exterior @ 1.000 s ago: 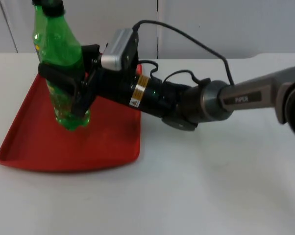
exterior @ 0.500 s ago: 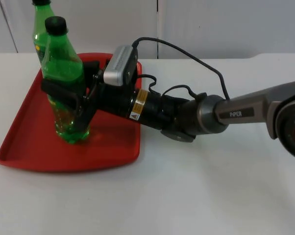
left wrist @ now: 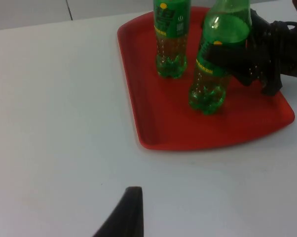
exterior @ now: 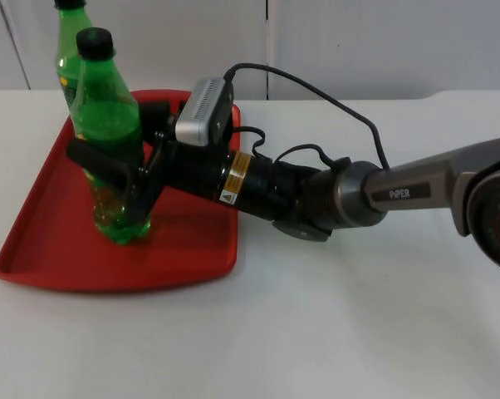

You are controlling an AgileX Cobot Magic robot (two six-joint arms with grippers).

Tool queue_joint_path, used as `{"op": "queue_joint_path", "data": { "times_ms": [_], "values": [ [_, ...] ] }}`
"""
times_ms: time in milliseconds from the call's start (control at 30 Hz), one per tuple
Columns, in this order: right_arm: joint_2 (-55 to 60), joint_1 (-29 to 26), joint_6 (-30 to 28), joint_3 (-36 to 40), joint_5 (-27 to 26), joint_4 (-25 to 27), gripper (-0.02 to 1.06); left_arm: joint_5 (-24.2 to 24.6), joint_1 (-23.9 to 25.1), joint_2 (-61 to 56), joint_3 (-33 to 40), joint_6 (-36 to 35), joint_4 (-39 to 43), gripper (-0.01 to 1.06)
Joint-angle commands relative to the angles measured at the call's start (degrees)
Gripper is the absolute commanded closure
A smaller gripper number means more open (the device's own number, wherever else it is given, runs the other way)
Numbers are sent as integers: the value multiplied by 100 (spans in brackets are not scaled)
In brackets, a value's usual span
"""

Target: Place the bottle upright on the tray.

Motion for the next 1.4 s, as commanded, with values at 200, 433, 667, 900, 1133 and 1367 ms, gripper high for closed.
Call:
{"op": "queue_joint_path", "data": {
  "times_ms": [200,433,667,900,1133,1367],
  "values": [
    [29,22,461,-24,-10,17,19,-10,1,-26,24,-4,-36,0],
    [29,22,445,-24,-10,17,19,-10,1,-26,24,-4,-36,0],
    [29,22,316,-24,-10,-18,4,-10,1,-26,24,-4,-36,0],
    [29,22,197,-24,-10,-29,-1,-10,1,-26,24,-4,-36,0],
    [-51,-164,93,-24,-10,-731,-1,-10,1,-26,24,-4,-36,0],
    [-253,-495,852,-24,-10,-2008,-1,-10,1,-26,24,-4,-36,0]
  ]
}}
